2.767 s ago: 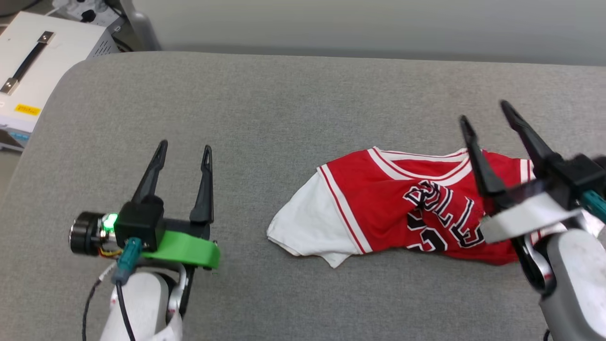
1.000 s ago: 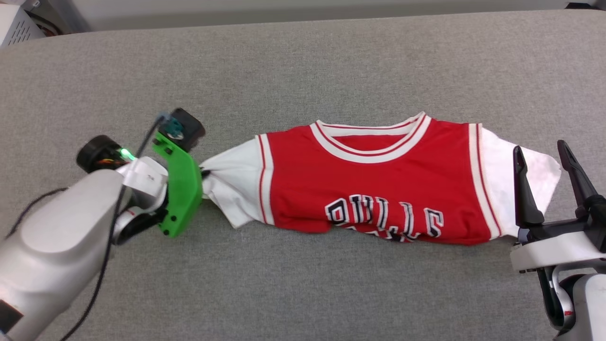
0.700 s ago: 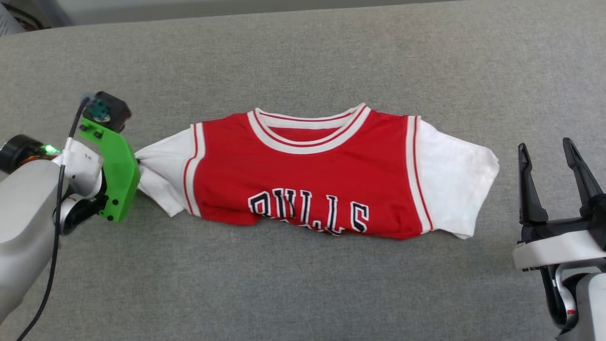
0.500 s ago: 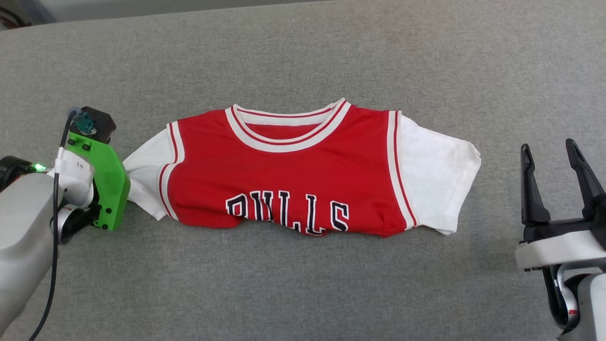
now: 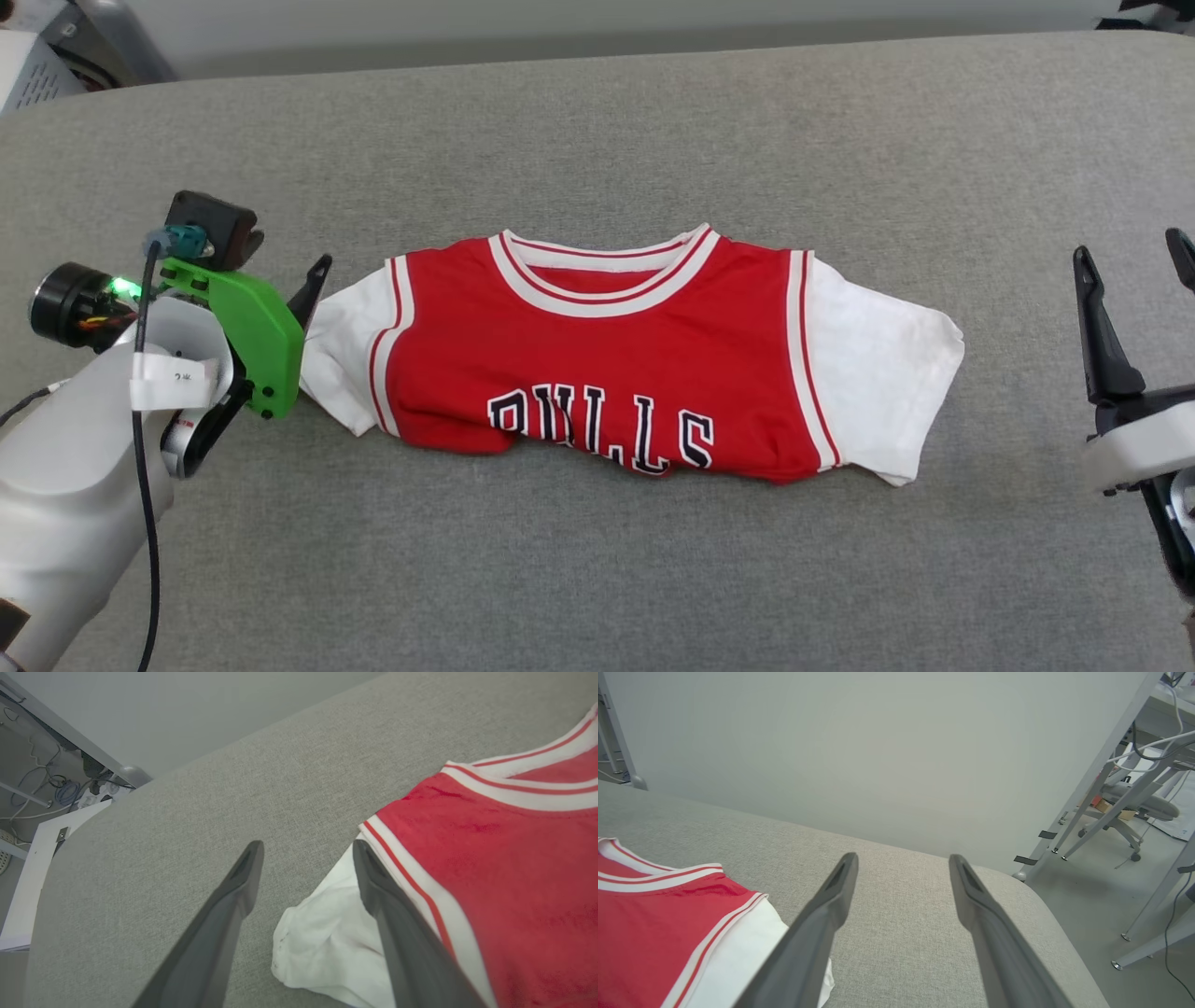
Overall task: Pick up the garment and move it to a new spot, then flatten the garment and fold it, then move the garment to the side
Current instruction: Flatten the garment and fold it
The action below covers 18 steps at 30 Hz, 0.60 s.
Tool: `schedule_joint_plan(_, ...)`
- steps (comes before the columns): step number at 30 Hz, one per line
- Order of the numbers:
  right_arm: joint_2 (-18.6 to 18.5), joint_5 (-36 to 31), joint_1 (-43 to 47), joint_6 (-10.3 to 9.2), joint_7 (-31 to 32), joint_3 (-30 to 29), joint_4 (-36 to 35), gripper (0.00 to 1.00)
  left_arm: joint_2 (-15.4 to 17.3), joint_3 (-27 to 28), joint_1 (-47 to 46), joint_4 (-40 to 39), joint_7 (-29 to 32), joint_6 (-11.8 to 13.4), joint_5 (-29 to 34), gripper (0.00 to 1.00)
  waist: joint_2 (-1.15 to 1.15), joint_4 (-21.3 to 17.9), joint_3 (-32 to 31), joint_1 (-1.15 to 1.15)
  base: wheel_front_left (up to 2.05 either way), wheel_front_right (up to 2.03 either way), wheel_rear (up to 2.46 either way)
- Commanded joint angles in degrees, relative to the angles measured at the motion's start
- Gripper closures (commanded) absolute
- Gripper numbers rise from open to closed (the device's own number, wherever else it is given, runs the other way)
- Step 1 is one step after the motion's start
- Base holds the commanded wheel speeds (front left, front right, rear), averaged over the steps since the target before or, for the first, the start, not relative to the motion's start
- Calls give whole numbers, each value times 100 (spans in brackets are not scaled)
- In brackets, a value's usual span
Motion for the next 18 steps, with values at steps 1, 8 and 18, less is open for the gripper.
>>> schedule_joint_plan(1,-227,157,-202,-3,237,151,-81,0,43,113,52,-151,-256,147,47,0,0,196,-166,0,0,0,0)
schedule_joint_plan(8,-1707,1317,-792,-3,1869,1370,-169,0,217,427,336,-1098,-1173,937,238,0,0,422,-150,0,0,0,0)
schedule_joint_plan(18,-3198,3380,-1614,-3,4467,3227,16,0,296,542,915,-2195,-1526,1802,560,0,0,796,121,0,0,0,0)
